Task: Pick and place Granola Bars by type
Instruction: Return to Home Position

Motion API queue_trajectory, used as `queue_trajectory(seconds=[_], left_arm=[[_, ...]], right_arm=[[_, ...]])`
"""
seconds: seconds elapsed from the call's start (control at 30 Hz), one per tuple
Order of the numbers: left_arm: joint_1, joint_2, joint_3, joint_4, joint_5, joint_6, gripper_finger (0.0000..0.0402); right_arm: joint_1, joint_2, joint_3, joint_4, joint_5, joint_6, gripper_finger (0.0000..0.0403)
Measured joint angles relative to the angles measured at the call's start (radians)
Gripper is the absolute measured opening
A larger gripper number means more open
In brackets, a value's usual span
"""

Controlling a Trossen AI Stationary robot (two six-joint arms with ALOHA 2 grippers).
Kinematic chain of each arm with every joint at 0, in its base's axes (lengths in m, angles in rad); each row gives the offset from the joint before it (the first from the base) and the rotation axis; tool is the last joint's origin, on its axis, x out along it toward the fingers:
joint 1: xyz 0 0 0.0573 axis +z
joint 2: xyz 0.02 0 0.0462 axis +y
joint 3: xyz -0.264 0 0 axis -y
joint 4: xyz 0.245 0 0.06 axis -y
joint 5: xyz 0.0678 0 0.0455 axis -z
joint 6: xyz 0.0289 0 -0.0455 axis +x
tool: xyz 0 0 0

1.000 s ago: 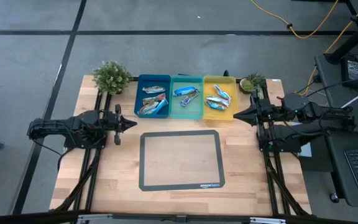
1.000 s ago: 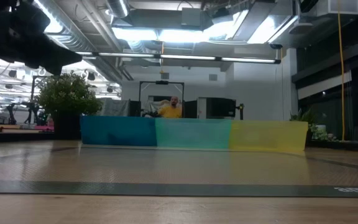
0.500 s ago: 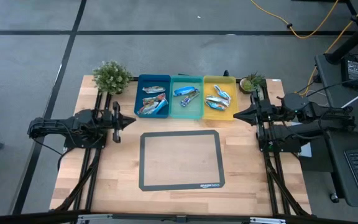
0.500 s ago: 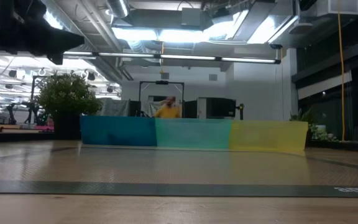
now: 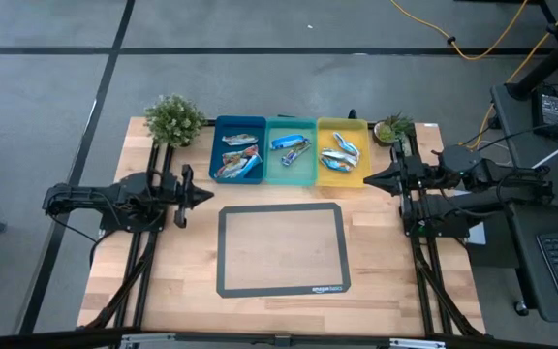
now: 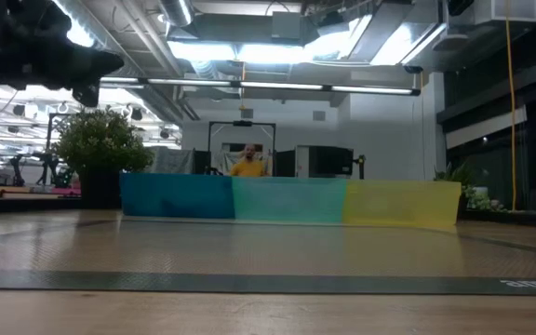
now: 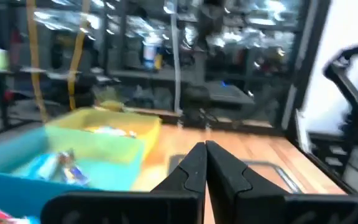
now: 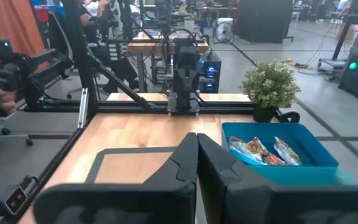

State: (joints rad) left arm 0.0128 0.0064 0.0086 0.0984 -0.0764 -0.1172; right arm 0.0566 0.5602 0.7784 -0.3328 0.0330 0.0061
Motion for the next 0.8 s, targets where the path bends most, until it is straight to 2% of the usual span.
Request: queue_trajectory(seconds=[0.13,0.43,0.67,0.8], left_arm=[[0.000,-0.006,0.000,-0.028,0.042,0.024,0.0001],[0.002,0.000,0.000,-0.073,-0.005,0.076,0.0001],[0.002,0.000,0.000,-0.072,-0.003,0.079,0.0003],[0.002,0.000,0.000,-0.072,-0.003,0.079,0.0008]], right_arm=[[0.000,0.000,0.000,0.002,0.000,0.017,0.0009],[0.000,0.000,0.000,0.006,0.000,0.070,0.0009],[0.000,0.001,-0.001,0.010,0.000,0.041,0.0009],[-0.001,-0.016,-0.094,0.165,-0.006,-0.029,0.0006]])
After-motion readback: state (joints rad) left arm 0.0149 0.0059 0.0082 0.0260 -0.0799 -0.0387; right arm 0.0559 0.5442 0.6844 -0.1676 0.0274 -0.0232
